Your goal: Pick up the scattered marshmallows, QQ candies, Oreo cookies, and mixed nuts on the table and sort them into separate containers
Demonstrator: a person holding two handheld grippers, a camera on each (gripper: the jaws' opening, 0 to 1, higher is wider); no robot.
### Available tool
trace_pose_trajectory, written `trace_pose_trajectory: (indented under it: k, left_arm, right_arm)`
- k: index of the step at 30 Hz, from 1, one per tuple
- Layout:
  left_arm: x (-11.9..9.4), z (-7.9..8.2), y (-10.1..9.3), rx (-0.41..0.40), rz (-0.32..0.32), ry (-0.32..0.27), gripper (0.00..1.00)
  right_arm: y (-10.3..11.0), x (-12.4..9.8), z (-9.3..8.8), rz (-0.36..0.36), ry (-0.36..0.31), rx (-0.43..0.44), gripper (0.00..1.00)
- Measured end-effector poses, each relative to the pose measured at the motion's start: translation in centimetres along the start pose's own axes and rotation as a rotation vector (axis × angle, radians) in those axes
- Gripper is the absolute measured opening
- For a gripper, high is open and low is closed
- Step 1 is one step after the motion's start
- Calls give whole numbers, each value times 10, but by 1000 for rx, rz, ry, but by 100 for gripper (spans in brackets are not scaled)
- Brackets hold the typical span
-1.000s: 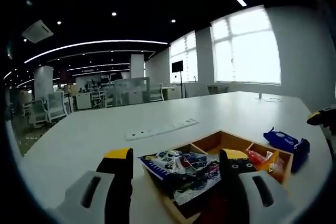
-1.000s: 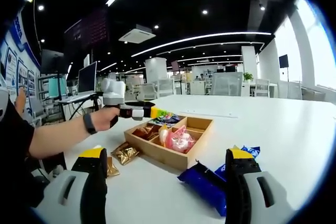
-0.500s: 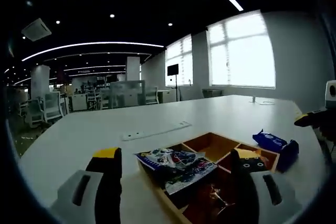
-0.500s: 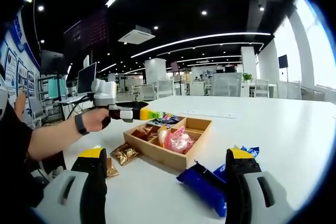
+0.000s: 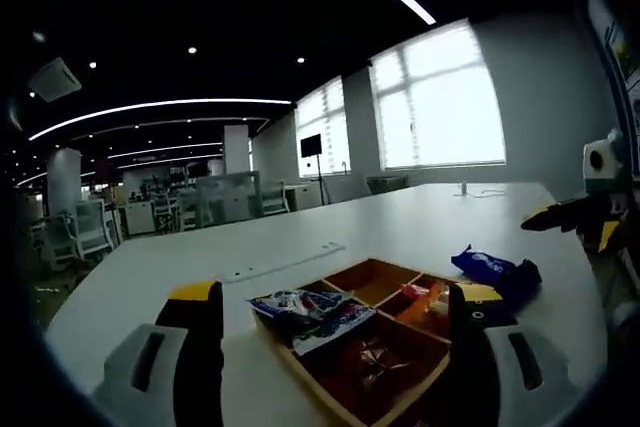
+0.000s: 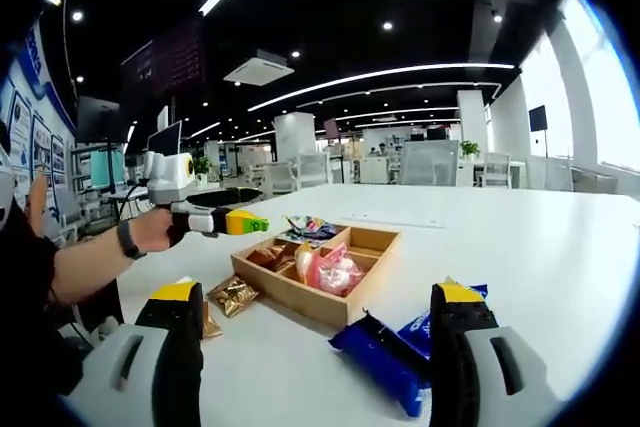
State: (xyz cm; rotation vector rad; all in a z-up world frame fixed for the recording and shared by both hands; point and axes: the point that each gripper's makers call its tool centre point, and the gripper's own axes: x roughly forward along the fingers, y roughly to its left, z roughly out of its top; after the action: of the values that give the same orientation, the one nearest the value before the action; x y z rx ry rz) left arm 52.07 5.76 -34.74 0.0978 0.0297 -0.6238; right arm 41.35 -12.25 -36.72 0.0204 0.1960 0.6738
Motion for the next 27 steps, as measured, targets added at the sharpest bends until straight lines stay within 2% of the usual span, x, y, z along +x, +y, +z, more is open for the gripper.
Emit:
trace_pose_trajectory:
  k: [4,7,8,15,27]
  left_arm:
    - [-14,0,-11,16,-16,2,97]
    - [-16,0,-12,15,-18,2,97]
    - [-25,-4,-17,17,-24,9,97]
    - [-42,-22,-23,30,-9,46,97]
    - [-81,-40,-29,19,27,80,97]
  right_arm:
    - [-2,0,2,0,-5,1,90]
    - [-3,0,1,-2,-7,3,90]
    - [-3,0,1,-2,-7,3,90]
    - [-5,0,-1,0,-6,8,90]
    - [-7,0,-3,5,-8,17,90]
